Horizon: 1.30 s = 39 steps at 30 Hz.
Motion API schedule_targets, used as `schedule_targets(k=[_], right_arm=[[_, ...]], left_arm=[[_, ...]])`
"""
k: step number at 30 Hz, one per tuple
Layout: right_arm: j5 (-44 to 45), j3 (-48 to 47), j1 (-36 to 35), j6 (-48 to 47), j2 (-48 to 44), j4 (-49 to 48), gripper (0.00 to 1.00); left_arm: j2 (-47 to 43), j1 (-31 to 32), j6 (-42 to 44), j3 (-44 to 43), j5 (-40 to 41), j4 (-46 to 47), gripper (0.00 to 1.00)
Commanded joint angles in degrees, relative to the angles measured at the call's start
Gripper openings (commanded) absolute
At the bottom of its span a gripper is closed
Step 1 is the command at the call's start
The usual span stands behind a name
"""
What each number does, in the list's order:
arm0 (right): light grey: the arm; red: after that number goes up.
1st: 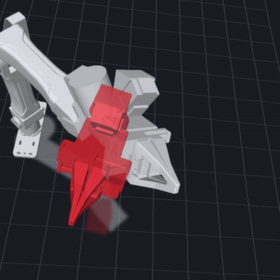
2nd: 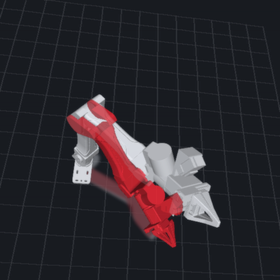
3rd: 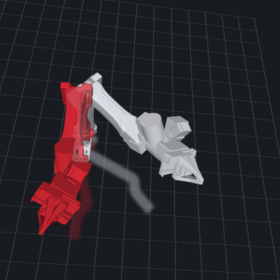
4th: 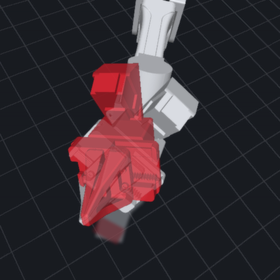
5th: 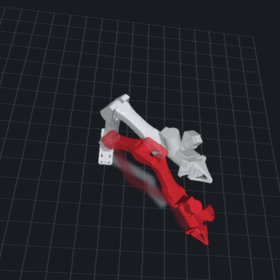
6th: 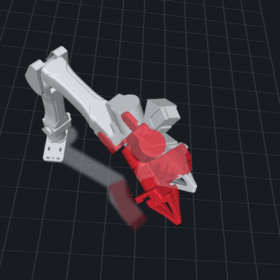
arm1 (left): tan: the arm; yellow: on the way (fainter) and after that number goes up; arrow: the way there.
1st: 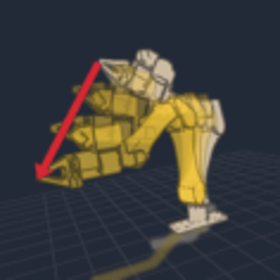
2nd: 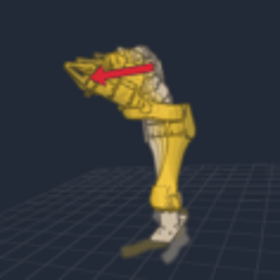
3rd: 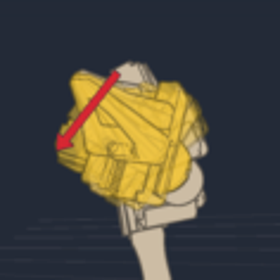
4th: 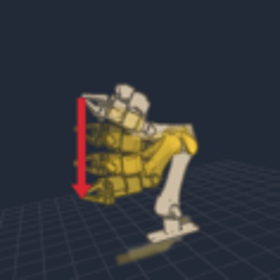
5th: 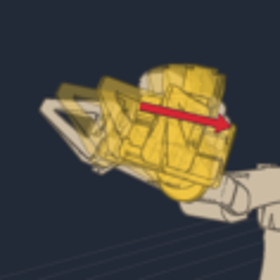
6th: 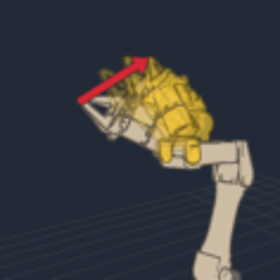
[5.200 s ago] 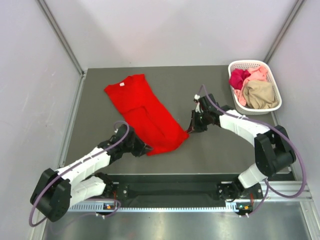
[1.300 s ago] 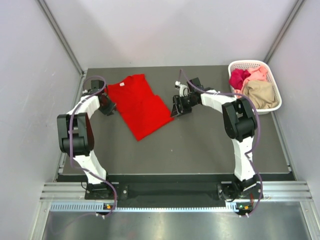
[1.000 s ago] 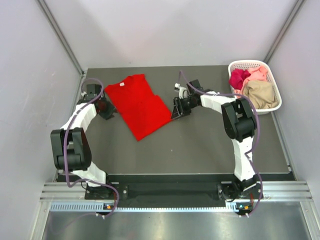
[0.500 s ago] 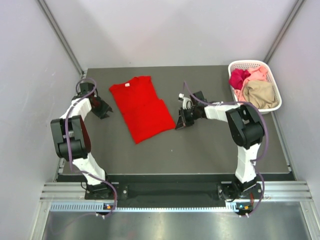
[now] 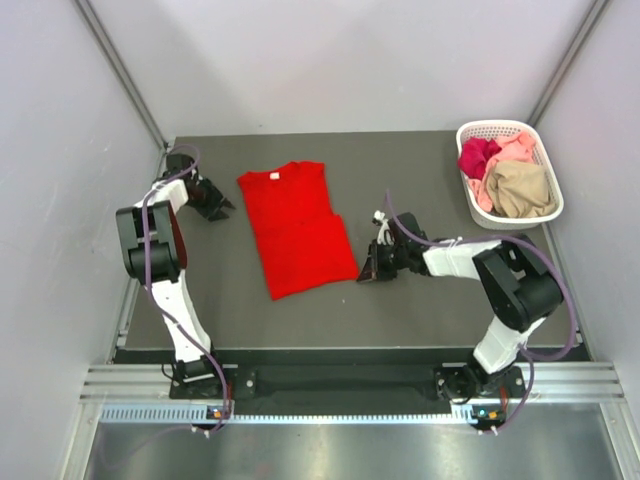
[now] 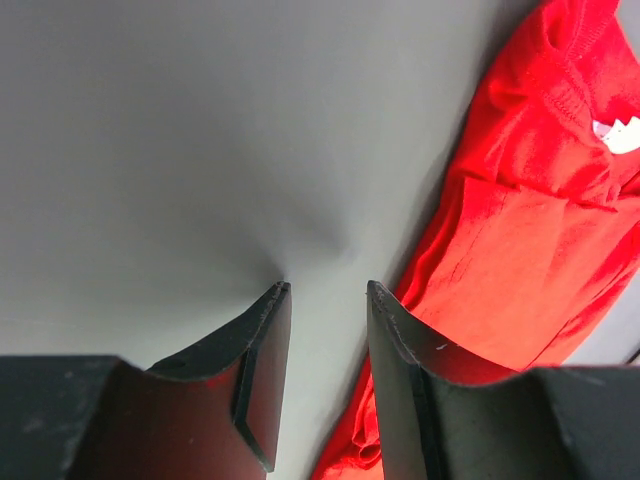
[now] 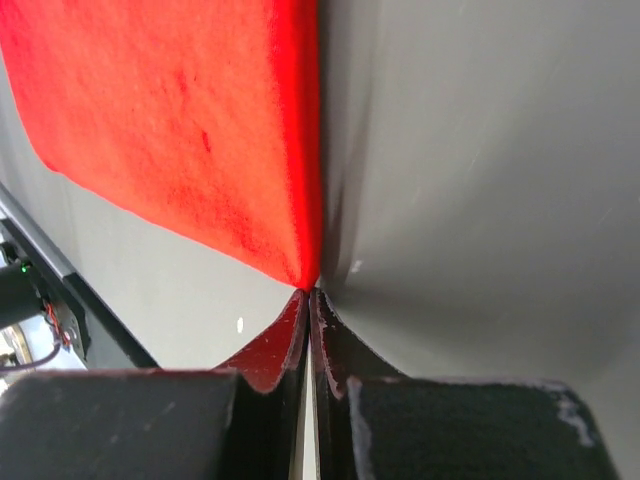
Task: Fold and stack the t-shirts
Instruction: Fold the tshirt
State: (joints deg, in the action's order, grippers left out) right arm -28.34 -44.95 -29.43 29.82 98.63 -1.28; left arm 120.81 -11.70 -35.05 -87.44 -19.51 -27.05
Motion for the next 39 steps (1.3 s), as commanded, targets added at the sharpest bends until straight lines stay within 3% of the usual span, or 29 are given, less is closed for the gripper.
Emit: schedule_targets(k=[1, 6, 7, 12, 13, 18, 20, 29, 39], right_arm=[[8.20, 4.77, -4.49, 7.60, -4.13, -1.62, 0.00], [14.25, 7.06, -12.48, 14.46, -6.96, -0.40, 0.01], [15.14, 7.50, -13.45, 15.17, -7.83, -0.13, 0.02], [17.00, 11.28, -16.01, 18.16, -10.82, -1.01, 0.15], [17.26, 11.46, -16.01, 18.08, -11.96, -0.83, 0.22], [17.96, 9.28, -15.92, 14.57, -15.39, 3.21, 0.29], [17.97, 7.69, -15.57, 12.46, -16.45, 4.26, 0.32], [14.28, -0.84, -11.35, 7.97, -11.01, 6.20, 0.39], [13.14, -1.02, -10.82, 6.83, -4.33, 3.13, 0.39]], left_arm=[[-2.67, 0.80, 2.44, -2.39, -0.98, -0.10, 0.41], [-10.67, 3.70, 4.81, 1.03, 10.86, -9.06, 0.40], [-14.86, 4.23, 4.99, 4.96, 11.33, -9.68, 0.40], [-28.06, 5.99, 6.13, 18.95, 5.90, -9.16, 0.39], [-29.74, 6.34, 6.39, 21.32, 3.54, -9.08, 0.39], [-38.88, 8.54, 5.88, 35.56, -2.80, -5.66, 0.38], [-39.95, 8.80, 4.82, 40.40, -7.20, -3.64, 0.38], [-40.04, 10.82, 0.69, 47.09, -6.16, -1.78, 0.35], [-39.69, 14.43, -1.60, 47.19, 3.07, -5.12, 0.26]])
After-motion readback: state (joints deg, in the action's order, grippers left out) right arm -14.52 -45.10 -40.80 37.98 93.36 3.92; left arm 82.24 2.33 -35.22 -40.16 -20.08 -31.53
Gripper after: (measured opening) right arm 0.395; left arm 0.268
